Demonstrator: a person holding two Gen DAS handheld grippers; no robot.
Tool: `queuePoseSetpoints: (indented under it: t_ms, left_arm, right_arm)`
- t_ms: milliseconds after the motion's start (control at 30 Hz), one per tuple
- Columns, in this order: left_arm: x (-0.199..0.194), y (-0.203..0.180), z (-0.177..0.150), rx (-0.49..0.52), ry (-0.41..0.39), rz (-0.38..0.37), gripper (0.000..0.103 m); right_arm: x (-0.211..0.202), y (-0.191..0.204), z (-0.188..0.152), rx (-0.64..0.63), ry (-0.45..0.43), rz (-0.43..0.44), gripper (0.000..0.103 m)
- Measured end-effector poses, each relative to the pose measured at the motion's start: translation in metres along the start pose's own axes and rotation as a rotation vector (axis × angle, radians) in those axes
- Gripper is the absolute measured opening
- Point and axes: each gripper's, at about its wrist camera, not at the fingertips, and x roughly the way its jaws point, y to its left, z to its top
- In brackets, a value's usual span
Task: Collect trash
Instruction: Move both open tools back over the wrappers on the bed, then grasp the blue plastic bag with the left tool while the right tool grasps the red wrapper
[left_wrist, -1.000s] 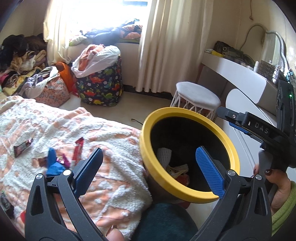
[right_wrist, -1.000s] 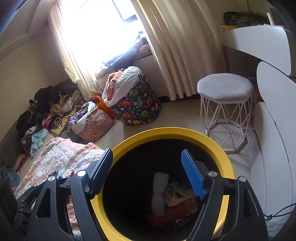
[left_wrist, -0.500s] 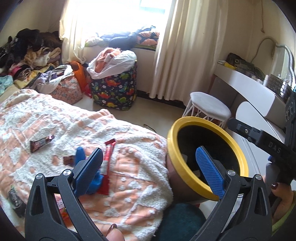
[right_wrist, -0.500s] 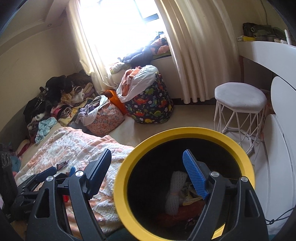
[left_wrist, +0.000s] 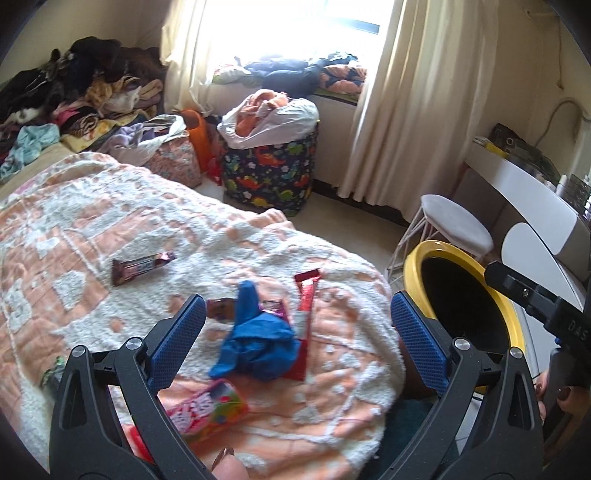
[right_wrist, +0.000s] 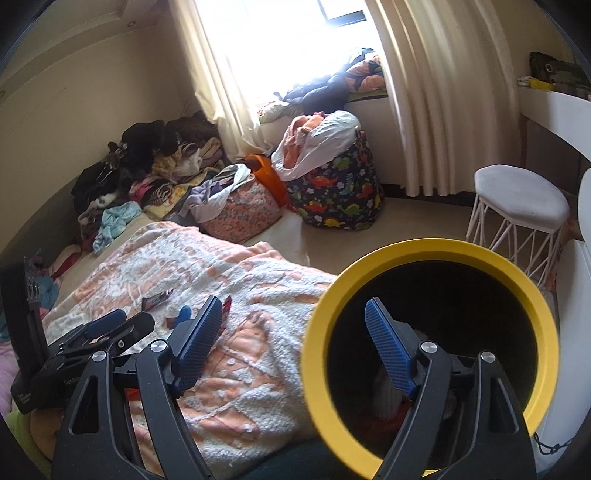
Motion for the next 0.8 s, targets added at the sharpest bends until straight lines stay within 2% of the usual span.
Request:
queuePoseSetpoints:
  t_ms: [233,367,500,567,700,800]
  left_arm:
    - [-0.001,0.024,-0.005,-0.019,0.014,0.027,0.092]
    - [0.009,0.038,-0.008,-0.039,0.06,0.035,0.092]
    - [0.018,0.049,-0.011,-0.066,0.106,0.01,0.076]
    - [0.022,0.052,-0.013,-0.079,0.123,-0.006,0.067]
    - [0.03,0.056,-0.015,-0.102,0.154,-0.036,0.059]
    - [0.036,0.057,-0.017,-0.124,0.176,-0.056,0.057]
  right_arm:
    - [0.014,0.023,-0.003,-0.045,0.043,0.038,0.077]
    - [0.025,0.038,-0.006,-0.071,0.073,0.059,0.077]
    - [0.041,0.049,-0.005,-0.086,0.113,0.078,0.077]
    - [0.05,0.052,-0.004,-0.086,0.137,0.088,0.072]
    - [0.071,0.06,-0.001,-0.085,0.182,0.108,0.068]
    - [0.088,0.065,0.002,-0.092,0.221,0.104,0.064]
